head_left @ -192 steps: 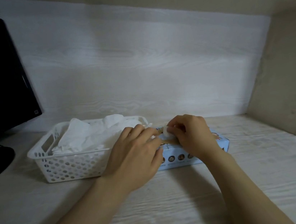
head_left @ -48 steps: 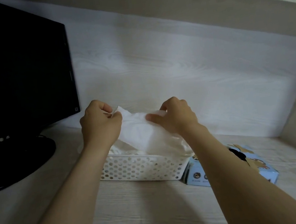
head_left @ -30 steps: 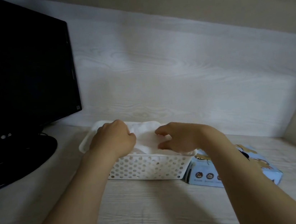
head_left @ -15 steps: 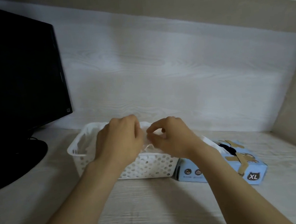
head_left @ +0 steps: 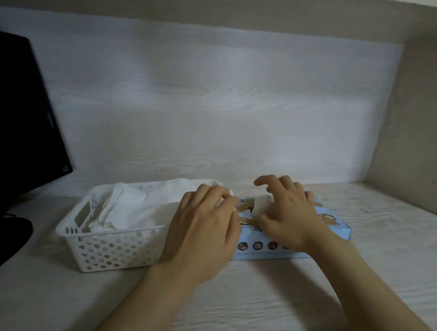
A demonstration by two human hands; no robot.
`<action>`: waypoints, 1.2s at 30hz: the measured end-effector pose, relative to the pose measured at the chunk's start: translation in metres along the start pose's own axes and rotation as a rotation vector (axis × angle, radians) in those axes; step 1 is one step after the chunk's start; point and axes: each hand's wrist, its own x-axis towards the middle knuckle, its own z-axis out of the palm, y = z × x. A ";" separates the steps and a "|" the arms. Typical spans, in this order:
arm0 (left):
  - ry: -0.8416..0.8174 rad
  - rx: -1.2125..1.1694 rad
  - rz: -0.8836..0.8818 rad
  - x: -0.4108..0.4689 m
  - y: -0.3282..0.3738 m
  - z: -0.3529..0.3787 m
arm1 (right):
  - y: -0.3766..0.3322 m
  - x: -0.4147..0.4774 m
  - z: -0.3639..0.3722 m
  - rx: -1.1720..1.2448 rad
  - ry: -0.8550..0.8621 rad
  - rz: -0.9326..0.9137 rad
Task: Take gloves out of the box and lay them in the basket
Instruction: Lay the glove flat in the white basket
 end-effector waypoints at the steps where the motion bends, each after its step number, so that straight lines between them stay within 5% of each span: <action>1: -0.020 0.011 0.029 0.001 0.003 0.003 | 0.004 -0.002 0.002 0.067 0.016 0.010; 6: -0.120 0.106 0.099 0.001 0.010 0.010 | 0.011 -0.004 0.003 0.358 0.190 0.011; 13: -0.209 0.314 0.208 0.000 0.019 0.011 | 0.021 0.004 0.013 0.226 0.376 -0.103; 28: -0.265 0.315 0.182 0.003 0.026 0.014 | -0.001 -0.006 -0.006 0.440 0.969 -0.113; 36: -0.148 0.154 0.126 0.001 0.024 0.014 | -0.016 -0.016 -0.014 0.611 0.927 -0.079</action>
